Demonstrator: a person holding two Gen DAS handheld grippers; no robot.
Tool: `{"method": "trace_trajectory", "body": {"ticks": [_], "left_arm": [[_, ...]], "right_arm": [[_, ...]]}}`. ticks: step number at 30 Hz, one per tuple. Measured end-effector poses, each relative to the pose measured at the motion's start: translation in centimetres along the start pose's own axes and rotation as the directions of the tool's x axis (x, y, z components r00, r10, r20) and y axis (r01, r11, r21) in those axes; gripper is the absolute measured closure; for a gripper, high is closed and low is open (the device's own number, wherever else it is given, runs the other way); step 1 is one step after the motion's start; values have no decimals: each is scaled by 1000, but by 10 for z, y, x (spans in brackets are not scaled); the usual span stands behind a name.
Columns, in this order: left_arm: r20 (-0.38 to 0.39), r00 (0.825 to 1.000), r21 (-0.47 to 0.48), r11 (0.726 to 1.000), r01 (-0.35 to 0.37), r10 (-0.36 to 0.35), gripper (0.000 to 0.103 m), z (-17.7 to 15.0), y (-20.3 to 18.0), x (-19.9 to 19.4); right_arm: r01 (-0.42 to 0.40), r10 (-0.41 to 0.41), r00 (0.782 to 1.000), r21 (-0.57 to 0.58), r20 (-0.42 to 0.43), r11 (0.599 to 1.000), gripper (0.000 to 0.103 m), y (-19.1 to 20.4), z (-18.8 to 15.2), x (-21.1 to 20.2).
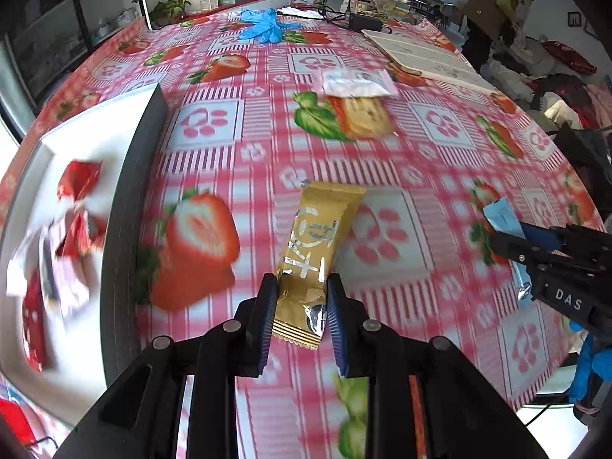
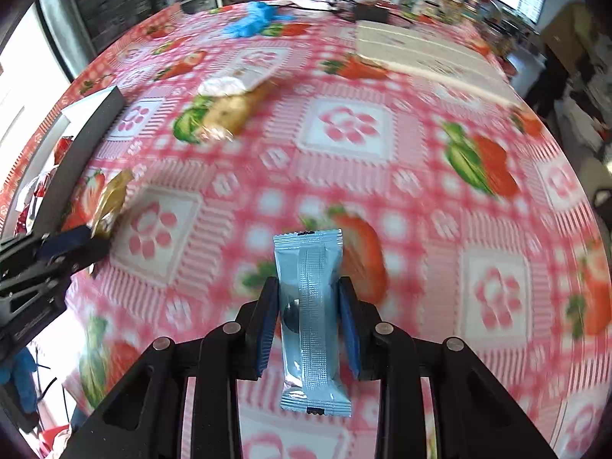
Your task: Organize snacks
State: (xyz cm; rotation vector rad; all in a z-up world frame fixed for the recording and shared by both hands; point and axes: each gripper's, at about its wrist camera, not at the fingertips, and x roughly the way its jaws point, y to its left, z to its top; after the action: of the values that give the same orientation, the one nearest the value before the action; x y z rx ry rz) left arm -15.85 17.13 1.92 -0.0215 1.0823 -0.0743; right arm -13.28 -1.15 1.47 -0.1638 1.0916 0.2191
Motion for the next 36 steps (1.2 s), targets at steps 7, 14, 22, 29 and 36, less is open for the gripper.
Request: {"method": "trace_trajectory", "body": {"ticks": [7,14,22,29,36], "left_arm": [[69,995,65,995,-77,73,17,11,-5,-9],[66,995,133,988,-83,75,14,12,-11,19],[114,992,12,998,-63,61,0,12,10,30],[144,988,6,998,-63,61,0,13,11,32],[148,987,-3,998,-55,55,0,11,10,29]], "right_arm": [[15,-16,1000,58,13,998,0,-15,-25,-14],[36,-36,999,78,2,996,1,-20,-21,1],[52,-55,996,44,76,998,0,-9,-22,8],[51,-56,991,46,125,998,0,-8,-26,7],[47,-52,978,29,204,998,0,-7,-37,5]]}}
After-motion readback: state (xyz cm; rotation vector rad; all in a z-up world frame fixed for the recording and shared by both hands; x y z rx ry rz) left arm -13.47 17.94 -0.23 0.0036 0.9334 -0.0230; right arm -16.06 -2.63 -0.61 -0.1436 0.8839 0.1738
